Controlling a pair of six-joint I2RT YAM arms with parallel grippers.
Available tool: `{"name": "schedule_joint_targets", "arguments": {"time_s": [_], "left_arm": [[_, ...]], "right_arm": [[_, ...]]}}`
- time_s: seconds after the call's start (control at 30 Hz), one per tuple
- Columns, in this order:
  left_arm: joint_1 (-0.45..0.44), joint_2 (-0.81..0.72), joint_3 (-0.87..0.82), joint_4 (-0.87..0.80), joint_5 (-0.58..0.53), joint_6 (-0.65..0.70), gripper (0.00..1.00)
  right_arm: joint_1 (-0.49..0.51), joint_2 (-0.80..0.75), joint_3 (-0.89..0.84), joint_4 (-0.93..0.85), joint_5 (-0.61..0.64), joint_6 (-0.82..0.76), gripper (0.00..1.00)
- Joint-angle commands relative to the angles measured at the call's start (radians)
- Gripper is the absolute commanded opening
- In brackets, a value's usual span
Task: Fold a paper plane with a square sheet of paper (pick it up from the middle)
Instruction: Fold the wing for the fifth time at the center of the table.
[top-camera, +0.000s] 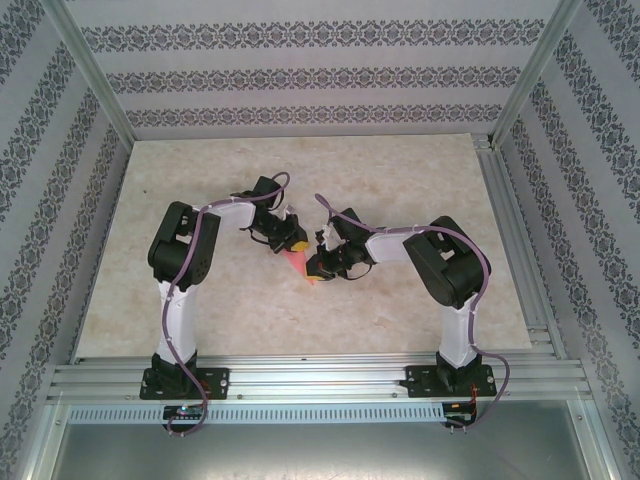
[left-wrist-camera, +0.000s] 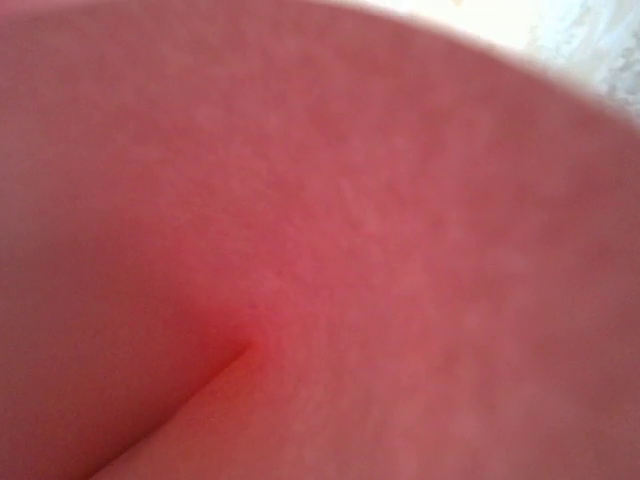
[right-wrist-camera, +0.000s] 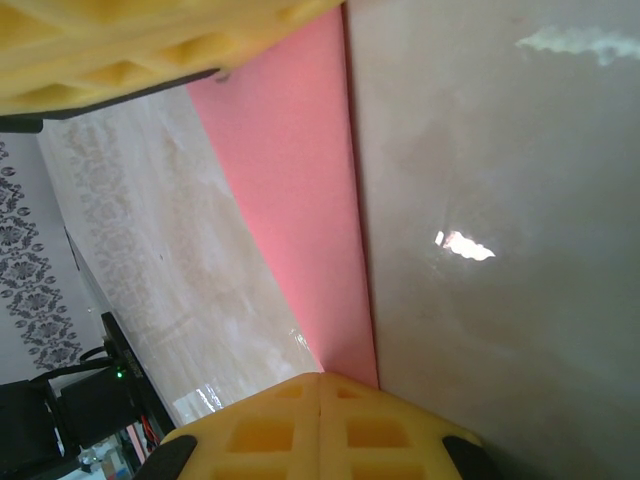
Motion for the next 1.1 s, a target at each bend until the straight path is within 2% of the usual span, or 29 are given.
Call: {"name": "schedule_joint_targets", "arguments": {"time_s": [0.0,0.27,0.63,0.83,0.93,1.07], "left_arm": [[0.008,0.012,0.040,-0.052,-0.125,0.066,0.09],[0.060,0.051,0.093,-0.067,-0.146,0.108,0.09],[0.139,0.151,0.274,-0.165,-0.147,0.164,0.12],[0.162,0.185,0.341,-0.183,-0.066,0.166,0.17],[0.164,0.200,0.348,-0.197,-0.014,0.173,0.15],[0.162,0.190,0.335,-0.225,-0.001,0.203,0.15]], "right_arm": [[0.019,0.083,-0.026,-0.065,0.084,0.000,0.00],[0.020,0.099,-0.035,-0.059,0.083,0.003,0.00],[0.020,0.103,-0.034,-0.065,0.084,0.000,0.00],[0.019,0.112,-0.024,-0.071,0.091,0.003,0.00],[0.017,0.105,-0.021,-0.070,0.095,0.005,0.00],[0.010,0.004,-0.014,-0.041,0.073,0.021,0.00]]}}
